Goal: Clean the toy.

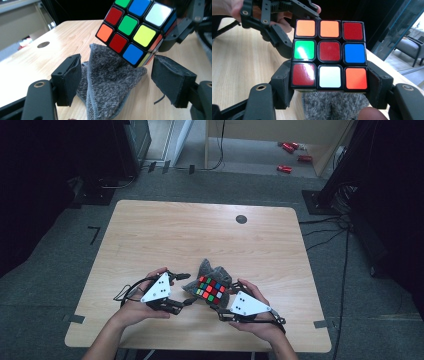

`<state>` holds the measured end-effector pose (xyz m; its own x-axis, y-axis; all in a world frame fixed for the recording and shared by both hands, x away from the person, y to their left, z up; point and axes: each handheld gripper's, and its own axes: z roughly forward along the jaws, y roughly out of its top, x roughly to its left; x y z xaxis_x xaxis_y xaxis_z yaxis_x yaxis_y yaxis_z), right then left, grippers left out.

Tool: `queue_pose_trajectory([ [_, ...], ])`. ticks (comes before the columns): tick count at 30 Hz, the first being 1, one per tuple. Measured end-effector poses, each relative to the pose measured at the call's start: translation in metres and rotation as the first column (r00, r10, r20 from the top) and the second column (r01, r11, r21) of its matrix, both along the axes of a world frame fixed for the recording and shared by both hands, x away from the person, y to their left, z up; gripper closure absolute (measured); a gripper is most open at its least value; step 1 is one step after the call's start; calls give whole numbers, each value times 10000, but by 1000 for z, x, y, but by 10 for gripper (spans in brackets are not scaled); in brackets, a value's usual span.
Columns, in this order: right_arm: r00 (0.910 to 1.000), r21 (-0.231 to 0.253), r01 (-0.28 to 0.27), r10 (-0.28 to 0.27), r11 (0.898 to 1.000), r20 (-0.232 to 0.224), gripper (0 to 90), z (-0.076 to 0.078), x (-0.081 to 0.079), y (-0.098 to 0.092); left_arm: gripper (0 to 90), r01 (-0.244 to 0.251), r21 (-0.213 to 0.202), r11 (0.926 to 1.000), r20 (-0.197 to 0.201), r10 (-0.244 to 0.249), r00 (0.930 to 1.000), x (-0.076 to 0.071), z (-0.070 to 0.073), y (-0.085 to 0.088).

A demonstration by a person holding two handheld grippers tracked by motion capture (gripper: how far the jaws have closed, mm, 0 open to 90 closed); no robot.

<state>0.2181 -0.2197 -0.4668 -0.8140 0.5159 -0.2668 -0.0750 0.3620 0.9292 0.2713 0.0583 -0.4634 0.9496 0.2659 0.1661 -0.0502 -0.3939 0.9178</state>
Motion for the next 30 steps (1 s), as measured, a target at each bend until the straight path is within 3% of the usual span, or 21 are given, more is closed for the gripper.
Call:
queue_pose_trajectory([
  [6, 9999, -102, -168, 168, 9998, -32, 347, -1, -1, 2, 225, 264, -200, 9995, 106, -262, 9996, 0, -2, -1],
  [9, 9995, -167, -302, 301, 9994, -54, 347, -1, -1, 3, 204, 528, -264, 9983, 379, -518, 9979, -1, -5, -2],
  [14, 9987, -331, -506, 504, 9982, -66, 347, -3, -2, 4, 196, 758, -107, 9971, 682, -749, 9949, 0, -9, -3],
  [20, 9978, -558, -666, 662, 9962, -94, 347, -5, -2, 5, 194, 1217, 10, 9926, 1219, -1209, 9851, 1, -13, -5],
  [23, 9971, -723, -756, 749, 9945, -132, 347, -7, -2, 5, 198, 1557, 33, 9878, 1189, -1550, 9807, 1, -16, -7],
  [26, 9943, -859, -1062, 1053, 9906, -156, 347, -8, -4, 7, 201, 1870, 545, 9808, 1291, -1926, 9727, -1, -19, -11],
  [30, 9936, -989, -1134, 1128, 9886, -109, 347, -8, -5, 8, 234, 2098, 455, 9767, 1292, -2141, 9682, -1, -19, -13],
])
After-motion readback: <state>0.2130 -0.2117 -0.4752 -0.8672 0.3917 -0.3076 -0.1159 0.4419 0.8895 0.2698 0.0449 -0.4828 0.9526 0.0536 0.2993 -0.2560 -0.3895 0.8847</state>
